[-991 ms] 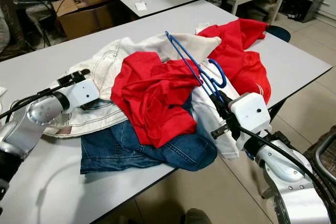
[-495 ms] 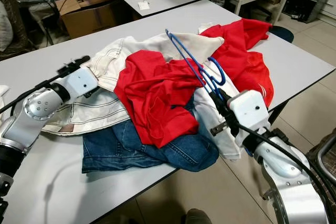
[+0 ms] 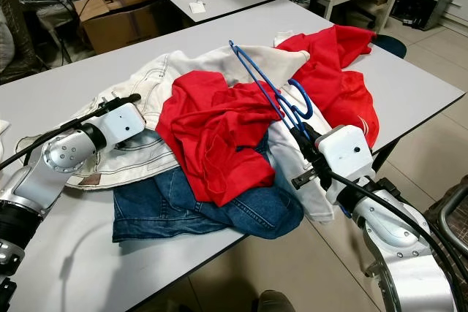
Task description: Hang hanger
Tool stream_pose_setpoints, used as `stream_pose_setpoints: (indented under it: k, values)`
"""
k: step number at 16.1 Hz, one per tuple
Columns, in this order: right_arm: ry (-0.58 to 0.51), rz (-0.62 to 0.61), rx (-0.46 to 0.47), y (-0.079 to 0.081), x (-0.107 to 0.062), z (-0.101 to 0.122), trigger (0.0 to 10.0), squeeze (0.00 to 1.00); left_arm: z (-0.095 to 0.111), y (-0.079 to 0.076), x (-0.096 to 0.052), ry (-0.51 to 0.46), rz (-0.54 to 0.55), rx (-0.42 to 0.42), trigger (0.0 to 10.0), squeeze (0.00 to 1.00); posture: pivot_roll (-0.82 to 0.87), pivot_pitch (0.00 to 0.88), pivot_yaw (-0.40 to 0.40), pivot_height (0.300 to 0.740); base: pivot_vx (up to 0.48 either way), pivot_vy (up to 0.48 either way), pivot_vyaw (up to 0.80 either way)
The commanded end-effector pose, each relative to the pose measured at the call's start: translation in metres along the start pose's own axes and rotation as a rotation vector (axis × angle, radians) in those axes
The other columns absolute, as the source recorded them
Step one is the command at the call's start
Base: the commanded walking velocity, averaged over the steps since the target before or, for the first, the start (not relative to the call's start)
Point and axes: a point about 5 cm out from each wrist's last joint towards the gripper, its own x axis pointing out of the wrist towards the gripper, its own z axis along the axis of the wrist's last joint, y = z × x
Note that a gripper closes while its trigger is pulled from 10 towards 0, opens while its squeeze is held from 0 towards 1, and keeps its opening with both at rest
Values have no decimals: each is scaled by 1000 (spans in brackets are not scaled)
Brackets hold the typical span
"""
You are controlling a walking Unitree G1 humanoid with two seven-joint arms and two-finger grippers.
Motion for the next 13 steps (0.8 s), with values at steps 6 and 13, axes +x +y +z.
stream_pose_setpoints:
  k: [6,13]
  values:
    - [-26,-11,-6,-1,3,3,10000,0,1,8,0,4,31,-34,0,0,-157,0,83,740,0,0,0]
    - [-27,-16,-4,-2,1,5,10000,0,5,14,0,-6,55,-45,0,0,-162,0,79,740,0,0,0]
